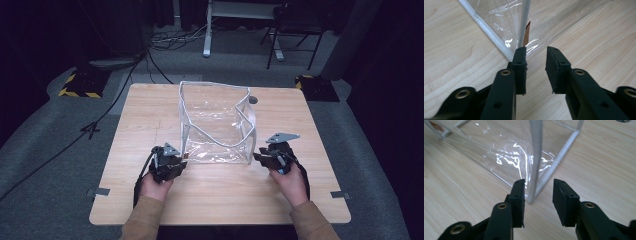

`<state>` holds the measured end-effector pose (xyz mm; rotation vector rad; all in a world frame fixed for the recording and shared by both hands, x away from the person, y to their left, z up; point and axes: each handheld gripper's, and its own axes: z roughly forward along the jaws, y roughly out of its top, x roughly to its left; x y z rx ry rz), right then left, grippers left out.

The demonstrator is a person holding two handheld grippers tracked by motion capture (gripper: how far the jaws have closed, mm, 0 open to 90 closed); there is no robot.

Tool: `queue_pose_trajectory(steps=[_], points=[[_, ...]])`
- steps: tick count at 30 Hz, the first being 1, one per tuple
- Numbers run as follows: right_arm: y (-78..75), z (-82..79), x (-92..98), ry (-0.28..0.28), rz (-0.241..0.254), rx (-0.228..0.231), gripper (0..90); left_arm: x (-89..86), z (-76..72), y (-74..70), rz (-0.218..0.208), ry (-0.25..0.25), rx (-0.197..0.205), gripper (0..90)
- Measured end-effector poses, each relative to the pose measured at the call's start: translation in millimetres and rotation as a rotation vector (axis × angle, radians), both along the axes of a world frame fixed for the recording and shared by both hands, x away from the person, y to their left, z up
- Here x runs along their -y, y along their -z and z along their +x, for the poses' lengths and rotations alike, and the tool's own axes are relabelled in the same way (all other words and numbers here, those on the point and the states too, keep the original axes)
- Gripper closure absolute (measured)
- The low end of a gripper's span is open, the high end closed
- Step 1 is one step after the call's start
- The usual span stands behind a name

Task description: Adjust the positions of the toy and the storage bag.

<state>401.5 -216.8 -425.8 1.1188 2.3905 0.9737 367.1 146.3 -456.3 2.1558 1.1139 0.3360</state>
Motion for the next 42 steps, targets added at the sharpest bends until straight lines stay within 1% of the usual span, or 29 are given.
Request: queue_pose_trajectory(steps=[2,3,5,8,11,12,13,16,18,19,21,22,23,24,26,27,28,30,31,32,33,34,35,37,38,39,40,41,42], points=[[0.1,6.1,-3.6,-0.026,0.028,-0.014,72.9,1.7,2.9,-1.3,0.007,0.016,0.002,82.3],[0.4,9.5,-6.1,-0.039,0.037,-0.027,76.3,2.4,2.9,-1.8,0.014,0.012,0.005,87.3],[1.1,12.3,-7.4,-0.034,0.021,-0.023,85.2,3.4,2.5,-2.5,0.026,0.015,0.01,89.9],[0.7,10.4,-3.9,-0.04,0.036,-0.033,86.9,4.3,-3.1,-4.3,0.037,0.026,0.018,90.0],[-1.4,1.3,-4.8,-0.052,0.003,-0.026,87.0,4.2,-11.6,-4.9,0.033,0.06,0.007,90.0],[-1.7,-1.7,-4.8,-0.056,-0.002,-0.024,87.0,3.5,-16.2,-4.3,0.038,0.086,0.004,90.0],[-1.3,-6.8,-4.2,-0.059,0.0,-0.023,87.0,2.9,-20.9,-3.2,0.04,0.092,-0.009,90.0],[0.9,-21.0,0.4,-0.066,0.039,-0.029,86.9,-1.6,-35.5,2.5,0.026,0.11,-0.027,90.0],[2.7,-30.4,3.8,-0.077,0.05,-0.019,86.8,-4.6,-39.3,4.8,0.013,0.099,-0.016,89.9],[2.9,-33.8,5.8,-0.075,0.053,-0.019,86.8,-6.2,-39.0,4.4,0.009,0.08,-0.002,87.9],[3.2,-36.0,9.9,-0.068,0.065,-0.028,86.7,-5.7,-34.8,1.3,-0.007,0.041,0.005,69.5],[3.4,-35.4,11.8,-0.07,0.068,-0.029,86.7,-4.1,-31.3,-0.6,-0.013,0.034,0.008,61.4],[3.6,-34.9,12.6,-0.066,0.074,-0.032,86.7,-1.7,-28.3,-2.8,-0.009,0.037,0.001,57.2],[3.4,-34.6,13.0,-0.066,0.072,-0.035,86.7,2.0,-24.7,-4.1,0.005,0.026,0.022,55.8],[3.3,-34.3,12.5,-0.068,0.067,-0.03,86.7,8.2,-15.9,-4.4,0.023,0.011,0.024,51.4],[3.2,-34.4,12.1,-0.066,0.066,-0.03,86.7,10.9,-11.3,-3.4,0.021,0.019,0.015,51.8],[3.4,-34.1,12.4,-0.066,0.069,-0.03,86.7,13.2,-6.6,-2.4,0.039,0.027,0.019,53.5],[4.2,-33.1,13.9,-0.068,0.081,-0.034,86.7,16.9,-1.2,-1.0,0.05,0.02,0.023,60.5],[4.4,-32.3,15.1,-0.07,0.085,-0.037,86.7,16.4,1.2,-0.6,0.044,0.02,0.012,65.8],[4.4,-31.7,15.8,-0.067,0.086,-0.036,86.6,14.5,3.2,-0.5,0.05,0.016,0.02,72.7],[4.3,-31.4,16.2,-0.059,0.089,-0.037,86.7,12.3,4.0,-0.5,0.047,0.027,0.017,83.0],[4.0,-31.2,17.0,-0.055,0.086,-0.036,86.7,11.0,4.2,-0.3,0.037,0.04,0.014,86.0],[3.7,-31.1,18.5,-0.061,0.086,-0.04,86.7,11.1,2.4,-0.9,0.049,0.036,0.02,86.7],[3.7,-33.2,19.5,-0.066,0.087,-0.041,86.7,14.1,-4.0,-1.8,0.082,0.052,0.031,87.0],[4.0,-34.4,19.8,-0.068,0.083,-0.035,86.7,15.7,-8.7,-2.3,0.091,0.062,0.025,87.0],[3.7,-36.1,20.2,-0.066,0.083,-0.037,86.7,16.8,-13.7,-2.1,0.1,0.073,0.044,87.0],[3.5,-37.8,21.2,-0.069,0.079,-0.037,86.7,16.9,-20.2,-2.2,0.108,0.082,0.042,87.0],[3.3,-40.4,22.1,-0.072,0.08,-0.038,86.7,16.3,-24.7,-1.7,0.101,0.086,0.048,87.0],[3.1,-42.9,23.0,-0.079,0.079,-0.041,86.7,14.7,-33.0,-1.1,0.083,0.094,0.036,87.0]])
